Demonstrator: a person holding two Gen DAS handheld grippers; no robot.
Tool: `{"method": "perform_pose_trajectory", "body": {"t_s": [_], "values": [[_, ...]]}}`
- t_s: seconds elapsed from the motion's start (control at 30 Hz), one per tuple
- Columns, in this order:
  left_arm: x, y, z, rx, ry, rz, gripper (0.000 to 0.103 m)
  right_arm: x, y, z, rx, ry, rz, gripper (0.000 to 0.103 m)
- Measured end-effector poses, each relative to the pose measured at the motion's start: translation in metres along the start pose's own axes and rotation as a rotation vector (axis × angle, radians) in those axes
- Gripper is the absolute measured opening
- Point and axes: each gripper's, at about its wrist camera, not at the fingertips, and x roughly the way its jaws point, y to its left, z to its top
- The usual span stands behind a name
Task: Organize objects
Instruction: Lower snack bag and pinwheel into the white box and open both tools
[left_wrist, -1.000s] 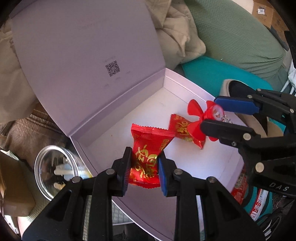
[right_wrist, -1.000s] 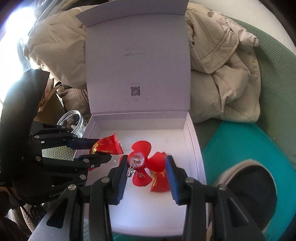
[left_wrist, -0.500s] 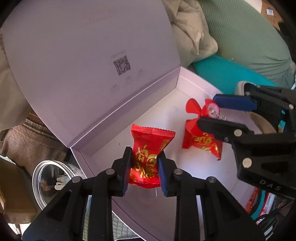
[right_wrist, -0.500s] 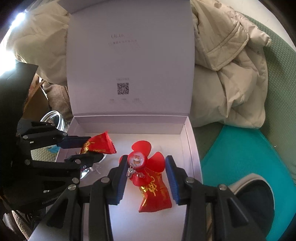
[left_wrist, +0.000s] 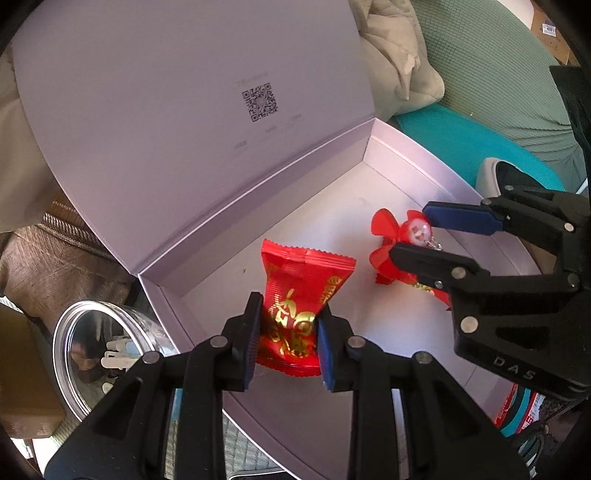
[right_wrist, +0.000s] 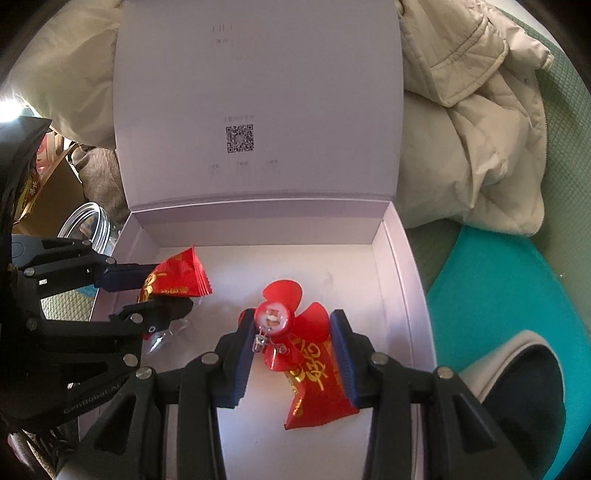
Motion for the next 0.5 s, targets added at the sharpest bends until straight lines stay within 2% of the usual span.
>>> {"method": "perform_pose_trajectory", "body": {"t_s": [0.5], "values": [[-0.003, -0.016, -0.001, 0.011, 0.011, 0.022, 0.032, -0.007, -0.014, -0.011, 0.068, 0.023, 0.003, 0.041]]}}
